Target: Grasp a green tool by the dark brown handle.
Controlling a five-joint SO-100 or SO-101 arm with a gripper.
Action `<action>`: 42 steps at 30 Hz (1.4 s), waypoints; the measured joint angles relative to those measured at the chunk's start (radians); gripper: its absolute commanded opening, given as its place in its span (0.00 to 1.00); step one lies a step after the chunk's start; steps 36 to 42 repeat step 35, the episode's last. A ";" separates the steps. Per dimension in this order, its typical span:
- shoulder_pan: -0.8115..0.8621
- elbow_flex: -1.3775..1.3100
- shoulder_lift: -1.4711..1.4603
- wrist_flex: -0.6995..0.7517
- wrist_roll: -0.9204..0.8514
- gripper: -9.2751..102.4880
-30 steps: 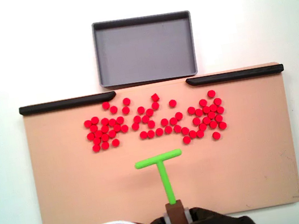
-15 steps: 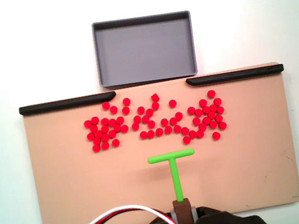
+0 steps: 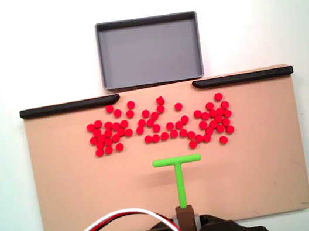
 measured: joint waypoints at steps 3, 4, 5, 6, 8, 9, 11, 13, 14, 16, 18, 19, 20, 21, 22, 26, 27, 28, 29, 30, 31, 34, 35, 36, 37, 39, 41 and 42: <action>0.000 0.000 0.000 0.000 -0.025 0.08; 0.000 0.000 0.000 0.000 -0.026 0.08; 0.000 0.000 0.000 0.000 -0.023 0.08; 0.000 0.000 0.000 0.000 -0.003 0.08; -0.006 0.000 0.000 0.000 0.035 0.08; -0.008 0.000 0.000 0.000 0.049 0.08; -0.009 0.000 0.000 0.000 0.063 0.08; -0.009 0.000 0.000 0.000 0.072 0.08; -0.009 0.000 0.000 0.000 0.077 0.08; -0.012 0.000 0.000 0.000 0.086 0.08; -0.020 0.000 0.000 0.000 0.089 0.08; -0.023 0.000 0.000 0.000 0.089 0.08; -0.028 0.000 0.000 0.000 0.092 0.08; -0.031 0.000 0.000 0.000 0.100 0.08; -0.035 0.000 0.000 0.000 0.106 0.08; -0.054 0.000 0.000 0.000 0.129 0.08; -0.057 0.000 0.000 0.000 0.135 0.08; -0.058 0.000 0.000 0.000 0.138 0.08; -0.061 0.000 0.000 0.000 0.141 0.08; -0.063 0.000 0.000 0.000 0.143 0.08; -0.064 0.000 0.000 0.000 0.144 0.08; -0.064 0.000 0.000 0.000 0.144 0.08; -0.064 0.000 0.000 0.000 0.144 0.08; -0.064 0.000 0.000 0.000 0.144 0.08; -0.064 0.000 0.000 0.000 0.144 0.08; -0.064 0.000 0.000 0.000 0.144 0.08; -0.064 0.000 0.000 0.000 0.144 0.08; -0.064 0.000 0.000 0.000 0.144 0.08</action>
